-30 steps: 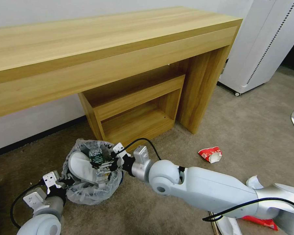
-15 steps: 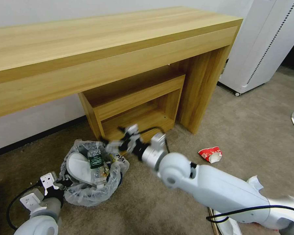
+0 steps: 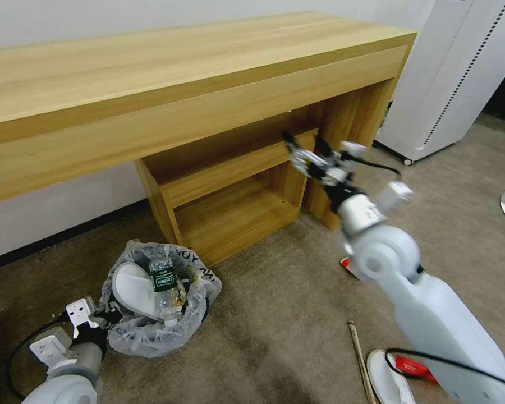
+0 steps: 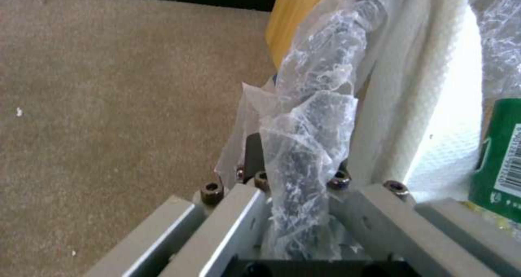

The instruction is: Pick up the trash bin and place the garbage on the floor into it.

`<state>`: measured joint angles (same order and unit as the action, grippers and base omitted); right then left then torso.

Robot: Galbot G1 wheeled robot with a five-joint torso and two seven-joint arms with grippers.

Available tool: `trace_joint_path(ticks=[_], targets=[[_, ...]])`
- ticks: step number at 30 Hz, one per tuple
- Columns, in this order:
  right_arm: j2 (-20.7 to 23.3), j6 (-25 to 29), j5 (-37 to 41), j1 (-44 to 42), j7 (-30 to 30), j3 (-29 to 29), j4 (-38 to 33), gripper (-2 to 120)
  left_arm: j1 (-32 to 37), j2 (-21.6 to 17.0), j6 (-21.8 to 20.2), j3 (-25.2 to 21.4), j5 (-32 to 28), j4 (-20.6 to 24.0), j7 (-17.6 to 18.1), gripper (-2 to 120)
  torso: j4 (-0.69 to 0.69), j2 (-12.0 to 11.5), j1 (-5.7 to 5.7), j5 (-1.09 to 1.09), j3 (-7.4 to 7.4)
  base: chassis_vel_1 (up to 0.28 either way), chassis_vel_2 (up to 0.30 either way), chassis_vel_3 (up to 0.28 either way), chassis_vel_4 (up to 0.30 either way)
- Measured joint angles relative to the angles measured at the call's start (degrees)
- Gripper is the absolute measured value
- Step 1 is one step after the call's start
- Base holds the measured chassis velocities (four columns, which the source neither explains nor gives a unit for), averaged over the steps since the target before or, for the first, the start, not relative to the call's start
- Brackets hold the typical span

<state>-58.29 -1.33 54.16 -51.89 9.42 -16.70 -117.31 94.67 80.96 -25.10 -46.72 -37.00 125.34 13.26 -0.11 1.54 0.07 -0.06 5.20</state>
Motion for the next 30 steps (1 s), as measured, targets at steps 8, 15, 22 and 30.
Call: trace_joint_path(ticks=[8, 15, 22, 30], targets=[[-5.08, 3.43, -7.24, -10.65, -2.06, -13.64, -1.63, 100, -0.08, -0.74, 0.08, 0.32, 0.26, 0.08, -0.19, 1, 0.01, 0.00, 0.00, 0.00, 0.00, 0.000, 0.000, 0.000, 0.000], [-8.53, 3.90, -13.53, -15.65, -1.00, -16.58, -0.82, 100, -0.07, -0.70, 0.62, 0.88, 1.30, -0.41, -0.68, 1, 0.01, 0.00, 0.00, -0.01, 0.00, 0.000, 0.000, 0.000, 0.000], [-10.97, 8.31, -20.44, -18.10, -2.39, -18.08, 1.88, 100, 0.06, -0.61, 1.52, 1.17, 2.96, -0.67, -1.50, 1, 0.02, 0.00, 0.00, -0.01, 0.00, 0.000, 0.000, 0.000, 0.000], [-13.38, 9.12, -21.08, -20.32, -2.81, -19.09, 1.73, 100, -0.25, -1.16, 1.61, 1.21, 3.06, -0.76, -1.62, 1, 0.02, 0.00, 0.00, -0.02, 0.00, 0.000, 0.000, 0.000, 0.000]])
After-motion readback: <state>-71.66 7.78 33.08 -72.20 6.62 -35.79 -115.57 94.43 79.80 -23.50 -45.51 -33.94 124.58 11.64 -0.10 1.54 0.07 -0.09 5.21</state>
